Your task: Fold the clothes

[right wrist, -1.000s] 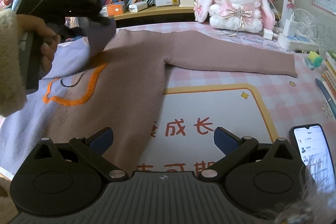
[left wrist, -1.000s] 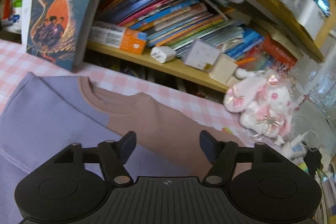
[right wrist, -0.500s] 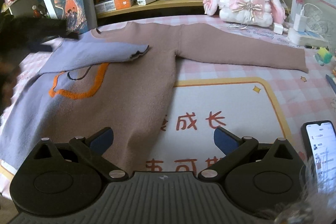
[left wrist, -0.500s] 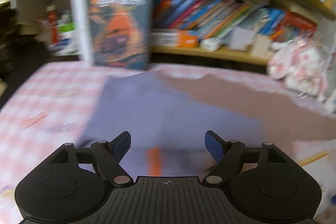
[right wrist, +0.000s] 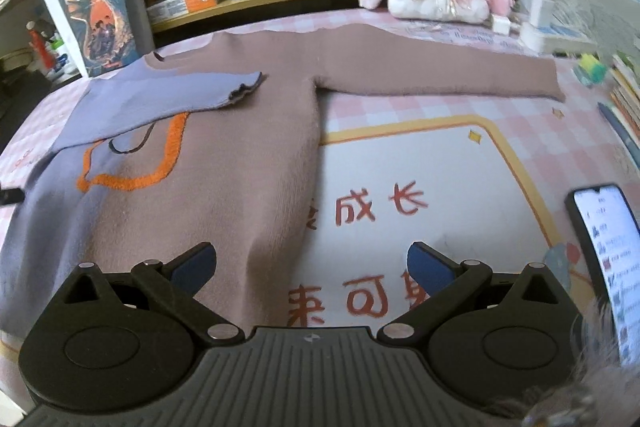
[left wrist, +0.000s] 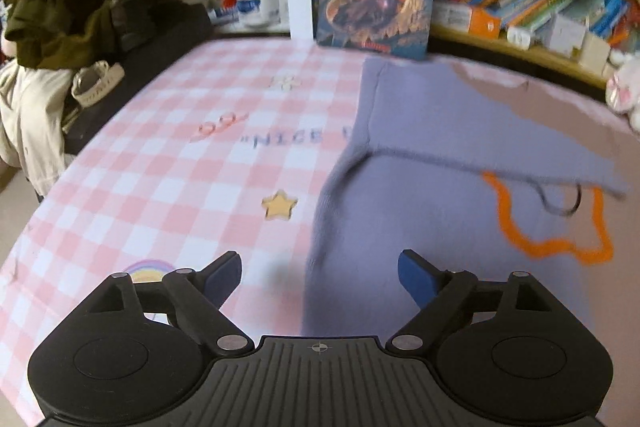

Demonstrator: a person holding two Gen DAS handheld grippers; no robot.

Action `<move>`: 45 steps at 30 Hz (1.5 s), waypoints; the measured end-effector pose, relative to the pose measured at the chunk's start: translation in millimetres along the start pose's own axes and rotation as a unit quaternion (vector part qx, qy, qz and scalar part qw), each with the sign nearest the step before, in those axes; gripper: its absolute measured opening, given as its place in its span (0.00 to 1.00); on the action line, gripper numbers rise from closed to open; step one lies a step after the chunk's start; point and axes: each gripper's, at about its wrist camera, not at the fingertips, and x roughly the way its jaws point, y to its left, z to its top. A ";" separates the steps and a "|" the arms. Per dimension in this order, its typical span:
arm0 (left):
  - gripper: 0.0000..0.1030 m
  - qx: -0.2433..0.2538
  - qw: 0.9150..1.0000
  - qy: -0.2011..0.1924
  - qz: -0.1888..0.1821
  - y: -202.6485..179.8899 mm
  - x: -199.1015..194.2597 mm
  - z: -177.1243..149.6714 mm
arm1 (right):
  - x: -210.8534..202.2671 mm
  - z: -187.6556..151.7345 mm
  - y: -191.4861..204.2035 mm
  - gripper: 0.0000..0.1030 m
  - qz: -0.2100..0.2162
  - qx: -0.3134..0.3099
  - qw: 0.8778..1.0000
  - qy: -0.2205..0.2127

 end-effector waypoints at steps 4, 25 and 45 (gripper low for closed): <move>0.85 0.005 1.000 0.013 -0.016 8.3 4.4 -7.3 | -3.0 -4.1 6.6 0.99 -0.006 0.010 1.000 0.001; 0.03 -0.057 0.992 -0.015 -0.114 48.2 -1.7 -6.5 | -2.1 -12.3 30.5 0.14 -0.005 0.029 0.999 0.019; 0.04 -0.051 0.994 -0.004 -0.100 69.7 6.9 -4.5 | 4.9 -13.9 60.0 0.13 0.020 -0.014 0.999 0.024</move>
